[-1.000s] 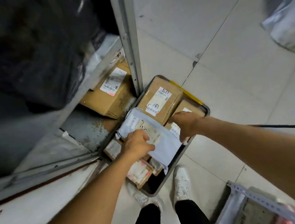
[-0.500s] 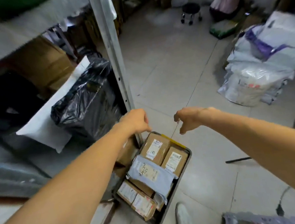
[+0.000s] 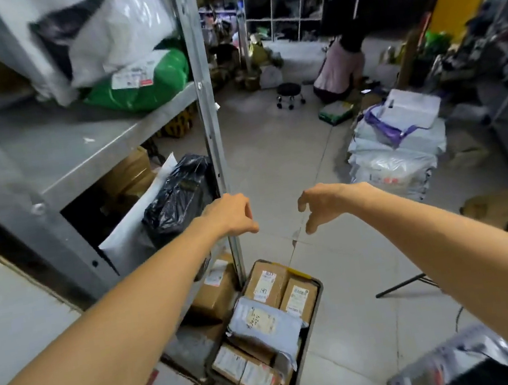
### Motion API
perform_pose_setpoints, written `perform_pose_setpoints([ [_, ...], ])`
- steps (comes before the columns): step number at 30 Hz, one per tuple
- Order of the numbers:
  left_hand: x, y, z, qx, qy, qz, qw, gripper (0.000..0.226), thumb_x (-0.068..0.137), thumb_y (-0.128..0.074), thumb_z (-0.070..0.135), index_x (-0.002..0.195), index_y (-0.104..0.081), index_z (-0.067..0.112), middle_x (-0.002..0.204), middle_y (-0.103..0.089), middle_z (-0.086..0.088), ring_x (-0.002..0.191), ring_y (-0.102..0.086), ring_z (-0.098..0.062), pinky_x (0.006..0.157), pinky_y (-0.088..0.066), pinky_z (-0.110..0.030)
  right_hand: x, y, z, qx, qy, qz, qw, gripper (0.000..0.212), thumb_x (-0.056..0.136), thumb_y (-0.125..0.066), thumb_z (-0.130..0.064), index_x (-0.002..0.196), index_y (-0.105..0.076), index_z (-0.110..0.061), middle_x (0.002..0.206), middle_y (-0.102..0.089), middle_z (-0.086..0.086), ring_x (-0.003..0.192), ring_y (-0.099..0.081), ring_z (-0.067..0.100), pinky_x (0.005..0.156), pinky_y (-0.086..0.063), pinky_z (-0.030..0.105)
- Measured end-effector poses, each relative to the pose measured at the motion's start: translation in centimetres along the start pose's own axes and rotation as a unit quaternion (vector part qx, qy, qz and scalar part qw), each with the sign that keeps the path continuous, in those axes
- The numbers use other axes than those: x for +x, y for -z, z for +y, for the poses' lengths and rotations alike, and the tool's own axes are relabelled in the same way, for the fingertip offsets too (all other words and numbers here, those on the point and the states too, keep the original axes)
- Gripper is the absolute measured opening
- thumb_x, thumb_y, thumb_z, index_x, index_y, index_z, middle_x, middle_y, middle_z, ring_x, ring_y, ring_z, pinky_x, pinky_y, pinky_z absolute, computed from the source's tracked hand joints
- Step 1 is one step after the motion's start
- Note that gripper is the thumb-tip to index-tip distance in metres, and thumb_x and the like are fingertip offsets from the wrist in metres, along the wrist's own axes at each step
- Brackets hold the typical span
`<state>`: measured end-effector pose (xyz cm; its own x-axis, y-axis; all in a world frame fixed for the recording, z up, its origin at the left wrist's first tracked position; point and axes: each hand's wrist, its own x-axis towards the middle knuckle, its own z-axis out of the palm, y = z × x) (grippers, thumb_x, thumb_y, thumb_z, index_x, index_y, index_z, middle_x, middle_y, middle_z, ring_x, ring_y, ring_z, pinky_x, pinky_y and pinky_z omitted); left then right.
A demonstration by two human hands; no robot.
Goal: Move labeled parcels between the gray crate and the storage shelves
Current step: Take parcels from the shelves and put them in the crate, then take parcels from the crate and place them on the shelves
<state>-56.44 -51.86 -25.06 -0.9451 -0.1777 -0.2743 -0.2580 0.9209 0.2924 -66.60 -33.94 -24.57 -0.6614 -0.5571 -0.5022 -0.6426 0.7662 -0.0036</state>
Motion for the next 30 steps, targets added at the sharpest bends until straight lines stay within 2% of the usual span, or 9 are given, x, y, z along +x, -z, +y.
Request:
perform_pose_setpoints([
  [4, -4.7, 0.9, -1.7, -0.013, 0.033, 0.012, 0.999, 0.031, 0.079, -0.072, 0.038, 0.104, -0.065, 0.02, 0.107, -0.066, -0.002, 0.096, -0.062, -0.022, 0.089, -0.053, -0.042, -2.4, 1.3, -3.0, -0.008, 0.03, 0.008, 0.999, 0.07, 0.082, -0.073, -0.039, 0.142, -0.045, -0.018, 0.137, -0.055, 0.004, 0.121, -0.053, 0.026, 0.098, -0.045, 0.037],
  [8, -10.0, 1.6, -3.5, -0.037, 0.104, 0.055, 0.992, 0.024, 0.081, -0.07, 0.037, 0.099, -0.067, 0.022, 0.104, -0.068, -0.002, 0.094, -0.063, -0.021, 0.087, -0.055, -0.041, -4.9, 3.0, -7.3, -0.049, 0.112, 0.019, 0.992, 0.063, 0.087, -0.07, -0.034, 0.141, -0.047, -0.012, 0.134, -0.056, 0.006, 0.119, -0.054, 0.026, 0.094, -0.044, 0.032],
  [12, -16.7, 1.0, -5.2, -0.061, 0.202, 0.08, 0.974, 0.024, 0.082, -0.069, 0.033, 0.1, -0.068, 0.017, 0.102, -0.068, -0.003, 0.092, -0.063, -0.019, 0.084, -0.055, -0.038, -6.5, 2.7, -12.8, -0.128, 0.229, 0.017, 0.965, 0.046, 0.086, -0.068, -0.035, 0.125, -0.061, -0.012, 0.111, -0.063, 0.003, 0.096, -0.059, 0.022, 0.08, -0.051, 0.031],
  [14, -20.6, 0.6, -5.8, -0.057, 0.256, 0.092, 0.961, 0.026, 0.082, -0.069, 0.034, 0.1, -0.069, 0.016, 0.102, -0.068, -0.002, 0.094, -0.064, -0.02, 0.082, -0.054, -0.036, -7.4, 2.3, -15.8, -0.152, 0.291, 0.025, 0.944, 0.044, 0.083, -0.07, -0.039, 0.12, -0.062, -0.014, 0.112, -0.064, 0.003, 0.094, -0.06, 0.021, 0.084, -0.054, 0.035],
  [18, -29.9, -0.7, -6.5, -0.073, 0.37, 0.124, 0.918, 0.033, 0.081, -0.07, 0.038, 0.108, -0.067, 0.018, 0.108, -0.065, -0.001, 0.098, -0.062, -0.021, 0.086, -0.053, -0.035, -11.6, 1.2, -22.6, -0.155, 0.39, 0.02, 0.907, 0.053, 0.082, -0.072, -0.035, 0.13, -0.056, -0.018, 0.126, -0.058, 0.003, 0.114, -0.055, 0.025, 0.093, -0.045, 0.032],
  [21, -37.4, -1.4, -7.2, -0.091, 0.447, 0.15, 0.877, 0.035, 0.081, -0.071, 0.039, 0.108, -0.064, 0.019, 0.112, -0.063, -0.002, 0.098, -0.061, -0.021, 0.083, -0.052, -0.033, -15.0, 0.0, -28.0, -0.146, 0.446, 0.032, 0.882, 0.063, 0.078, -0.076, -0.04, 0.134, -0.051, -0.024, 0.133, -0.053, 0.001, 0.119, -0.053, 0.024, 0.1, -0.045, 0.038],
  [24, -45.3, -2.7, -6.8, -0.11, 0.508, 0.186, 0.834, 0.034, 0.08, -0.071, 0.037, 0.106, -0.066, 0.017, 0.111, -0.062, -0.005, 0.095, -0.06, -0.022, 0.081, -0.053, -0.033, -19.1, -1.8, -33.2, -0.188, 0.502, 0.025, 0.844, 0.068, 0.079, -0.075, -0.042, 0.138, -0.047, -0.022, 0.136, -0.049, 0.002, 0.122, -0.05, 0.023, 0.103, -0.043, 0.038],
  [27, -53.0, -4.9, -5.3, -0.126, 0.562, 0.215, 0.788, 0.025, 0.083, -0.067, 0.029, 0.096, -0.067, 0.008, 0.106, -0.065, -0.01, 0.093, -0.061, -0.024, 0.076, -0.051, -0.031, -24.2, -4.0, -37.9, -0.215, 0.562, 0.029, 0.799, 0.069, 0.079, -0.076, -0.041, 0.138, -0.046, -0.021, 0.138, -0.049, 0.004, 0.123, -0.05, 0.024, 0.103, -0.042, 0.037],
  [30, -61.0, -8.0, -2.5, -0.134, 0.619, 0.223, 0.741, 0.019, 0.084, -0.065, 0.026, 0.078, -0.059, 0.01, 0.087, -0.062, -0.012, 0.085, -0.059, -0.026, 0.063, -0.042, -0.029, -30.4, -7.0, -41.8, -0.247, 0.621, 0.018, 0.743, 0.065, 0.083, -0.073, -0.037, 0.138, -0.047, -0.016, 0.136, -0.05, 0.006, 0.122, -0.05, 0.024, 0.097, -0.044, 0.031],
])
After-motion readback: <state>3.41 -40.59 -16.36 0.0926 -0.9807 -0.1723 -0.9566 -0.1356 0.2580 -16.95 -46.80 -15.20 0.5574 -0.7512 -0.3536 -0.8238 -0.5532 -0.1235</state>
